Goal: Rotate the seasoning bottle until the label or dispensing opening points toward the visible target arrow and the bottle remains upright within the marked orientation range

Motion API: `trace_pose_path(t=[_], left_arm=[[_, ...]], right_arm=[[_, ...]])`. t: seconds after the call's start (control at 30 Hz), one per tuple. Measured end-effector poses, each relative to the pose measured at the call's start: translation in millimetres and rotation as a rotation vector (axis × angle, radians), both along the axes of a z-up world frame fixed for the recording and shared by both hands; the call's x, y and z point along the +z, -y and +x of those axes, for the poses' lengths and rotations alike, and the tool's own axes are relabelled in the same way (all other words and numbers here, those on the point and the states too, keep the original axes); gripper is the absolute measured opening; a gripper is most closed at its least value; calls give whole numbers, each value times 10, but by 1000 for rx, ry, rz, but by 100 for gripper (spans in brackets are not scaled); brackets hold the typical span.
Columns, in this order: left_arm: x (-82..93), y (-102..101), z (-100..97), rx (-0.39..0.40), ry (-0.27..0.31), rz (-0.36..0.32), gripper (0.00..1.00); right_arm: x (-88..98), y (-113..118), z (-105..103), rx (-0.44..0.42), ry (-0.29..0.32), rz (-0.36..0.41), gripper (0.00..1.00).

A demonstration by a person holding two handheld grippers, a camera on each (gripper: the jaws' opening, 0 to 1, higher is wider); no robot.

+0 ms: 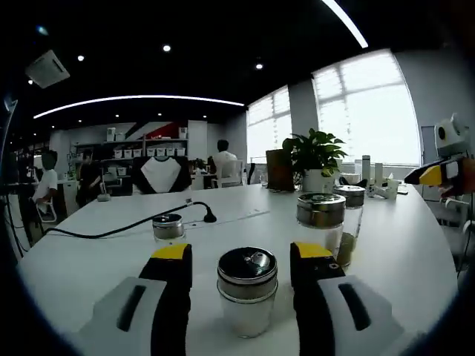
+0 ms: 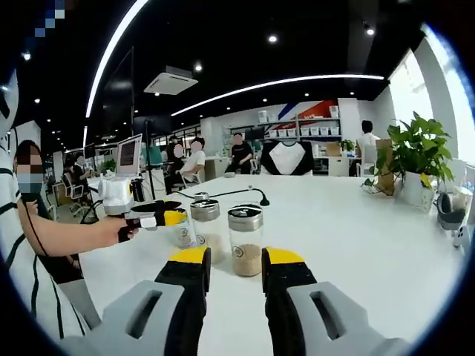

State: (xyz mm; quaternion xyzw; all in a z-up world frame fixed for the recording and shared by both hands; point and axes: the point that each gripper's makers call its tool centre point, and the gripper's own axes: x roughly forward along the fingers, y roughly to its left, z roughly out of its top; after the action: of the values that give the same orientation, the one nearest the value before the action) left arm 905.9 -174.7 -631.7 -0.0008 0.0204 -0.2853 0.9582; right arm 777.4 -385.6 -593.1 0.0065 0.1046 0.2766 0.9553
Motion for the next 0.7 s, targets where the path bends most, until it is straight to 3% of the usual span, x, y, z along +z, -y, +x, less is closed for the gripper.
trace_pose_path(t=[0.23,0.3,0.5,0.63,0.7], left_arm=[[-117,53,-14,-43,-12,69,35],[-110,45,-4,-50,-21,32,34],[-113,44,-9,-112,-11,28,34],[-109,71,-35,-191,-10,23,34],[-106,110,-59,-279,0,29,34]], right_arm=[[-10,-27,24,-4,-20,34,26],[-4,-22,22,-8,-17,31,26],[-61,6,30,-20,-33,15,25],[-93,5,26,-19,-42,11,25],[-93,3,25,-15,-42,14,24]])
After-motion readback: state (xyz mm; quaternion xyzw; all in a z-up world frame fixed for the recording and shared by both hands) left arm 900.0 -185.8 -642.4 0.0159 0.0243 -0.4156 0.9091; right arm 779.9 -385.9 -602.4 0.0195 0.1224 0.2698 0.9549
